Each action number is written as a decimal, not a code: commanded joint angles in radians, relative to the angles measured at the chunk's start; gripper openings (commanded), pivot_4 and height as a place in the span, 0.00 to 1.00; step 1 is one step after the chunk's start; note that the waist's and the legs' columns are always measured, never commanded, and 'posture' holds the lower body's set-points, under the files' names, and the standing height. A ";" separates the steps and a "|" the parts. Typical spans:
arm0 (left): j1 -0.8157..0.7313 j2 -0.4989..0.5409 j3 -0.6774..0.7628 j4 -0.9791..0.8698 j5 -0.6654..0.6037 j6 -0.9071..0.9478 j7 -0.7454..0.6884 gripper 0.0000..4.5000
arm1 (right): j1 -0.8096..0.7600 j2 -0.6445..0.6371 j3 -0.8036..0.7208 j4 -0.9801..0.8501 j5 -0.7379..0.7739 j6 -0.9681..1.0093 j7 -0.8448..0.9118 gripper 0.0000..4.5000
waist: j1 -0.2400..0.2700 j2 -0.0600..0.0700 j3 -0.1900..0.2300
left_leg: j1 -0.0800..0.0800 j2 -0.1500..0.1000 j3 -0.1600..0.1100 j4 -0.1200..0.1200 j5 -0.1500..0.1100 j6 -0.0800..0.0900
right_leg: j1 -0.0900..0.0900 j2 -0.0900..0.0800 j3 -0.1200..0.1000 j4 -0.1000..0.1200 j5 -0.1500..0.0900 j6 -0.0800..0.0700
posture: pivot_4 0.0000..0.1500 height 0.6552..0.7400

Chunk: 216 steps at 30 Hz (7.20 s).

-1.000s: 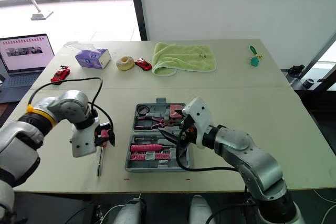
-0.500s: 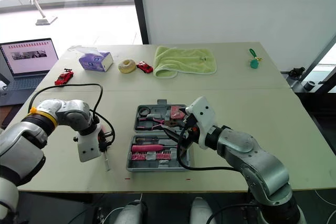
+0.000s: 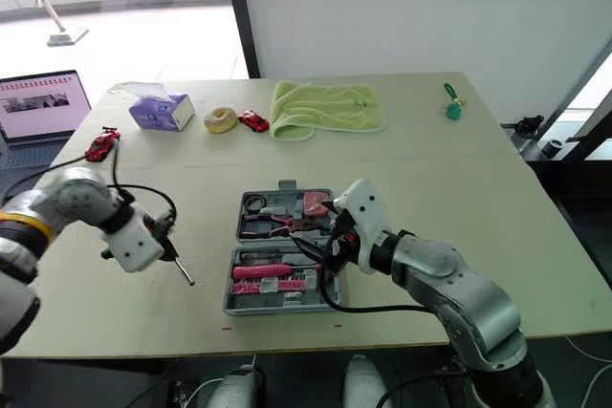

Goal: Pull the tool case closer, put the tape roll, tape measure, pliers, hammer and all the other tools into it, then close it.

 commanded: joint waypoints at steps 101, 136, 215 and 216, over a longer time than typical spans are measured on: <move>0.736 -0.573 0.826 -1.112 -0.315 1.935 1.117 0.13 | 0.129 0.016 0.019 -0.115 0.021 0.004 -0.077 1.00 | 0.032 -0.007 0.000 | 0.008 0.000 -0.001 0.000 0.000 -0.002 | 0.004 0.001 0.000 0.003 -0.005 -0.007 | 1.00 1.00; 0.125 0.215 0.160 -1.564 -0.652 2.422 0.407 0.13 | 0.164 -0.370 -0.280 0.043 0.095 -0.190 0.414 1.00 | 0.030 -0.011 0.008 | -0.003 0.000 -0.001 0.001 0.000 -0.001 | -0.001 0.001 0.000 -0.004 -0.003 -0.005 | 1.00 1.00; -0.224 -0.509 -0.470 -1.144 -0.365 2.473 0.695 0.13 | 0.204 -0.446 -0.199 0.042 -0.050 -0.308 0.535 1.00 | 0.037 -0.010 0.008 | -0.007 -0.001 -0.001 0.018 -0.003 0.004 | 0.004 0.001 0.000 0.000 -0.002 -0.002 | 1.00 1.00; -0.223 -0.511 -0.470 -1.144 -0.364 2.472 0.696 0.13 | 0.206 -0.448 -0.199 0.040 -0.049 -0.305 0.533 1.00 | 0.037 -0.010 0.008 | -0.007 -0.001 -0.001 0.018 -0.003 0.004 | 0.004 0.001 0.000 0.000 -0.002 -0.002 | 1.00 1.00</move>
